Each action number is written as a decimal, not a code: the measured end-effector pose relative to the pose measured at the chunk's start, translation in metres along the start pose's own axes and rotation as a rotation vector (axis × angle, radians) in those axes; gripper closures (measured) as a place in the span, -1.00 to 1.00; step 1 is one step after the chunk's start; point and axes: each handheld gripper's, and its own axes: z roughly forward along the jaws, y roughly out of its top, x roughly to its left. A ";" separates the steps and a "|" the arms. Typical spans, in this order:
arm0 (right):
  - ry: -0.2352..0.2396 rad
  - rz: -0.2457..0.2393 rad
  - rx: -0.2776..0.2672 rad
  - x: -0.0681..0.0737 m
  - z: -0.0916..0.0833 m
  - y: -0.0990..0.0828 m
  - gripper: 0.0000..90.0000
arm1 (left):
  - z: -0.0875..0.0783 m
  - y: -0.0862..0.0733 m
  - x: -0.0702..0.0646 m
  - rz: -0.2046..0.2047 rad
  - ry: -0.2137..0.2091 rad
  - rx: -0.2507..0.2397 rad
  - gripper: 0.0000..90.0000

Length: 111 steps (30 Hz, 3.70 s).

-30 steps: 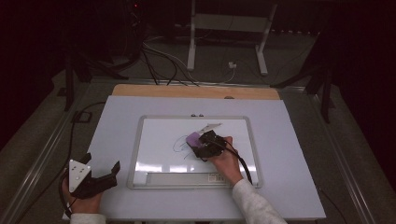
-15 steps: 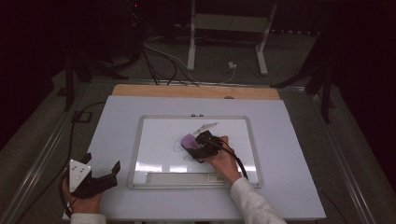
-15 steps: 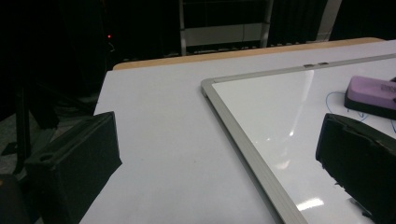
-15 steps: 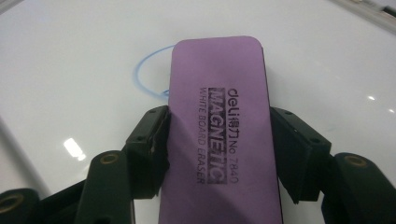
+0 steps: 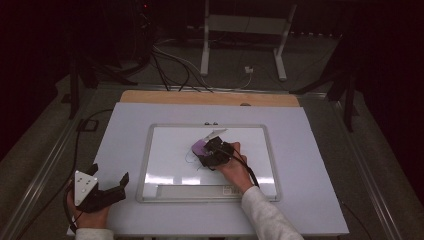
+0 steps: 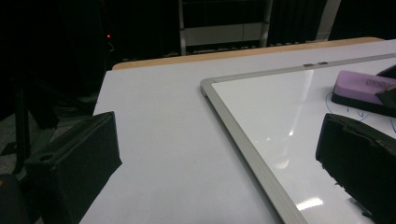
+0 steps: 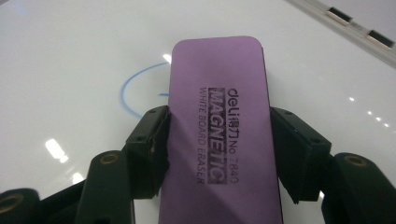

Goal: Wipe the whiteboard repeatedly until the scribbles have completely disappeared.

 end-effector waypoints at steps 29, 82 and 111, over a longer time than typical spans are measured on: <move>-0.041 -0.017 0.022 0.009 0.013 0.020 -0.09 | 0.000 0.000 0.001 -0.002 -0.002 0.000 -0.99; 0.046 0.044 -0.026 0.013 0.006 0.003 -0.09 | 0.002 -0.001 0.000 0.006 -0.005 0.010 -0.99; -0.120 0.222 -0.004 -0.036 -0.003 -0.009 -0.10 | 0.002 -0.001 0.000 0.002 -0.006 0.009 -0.99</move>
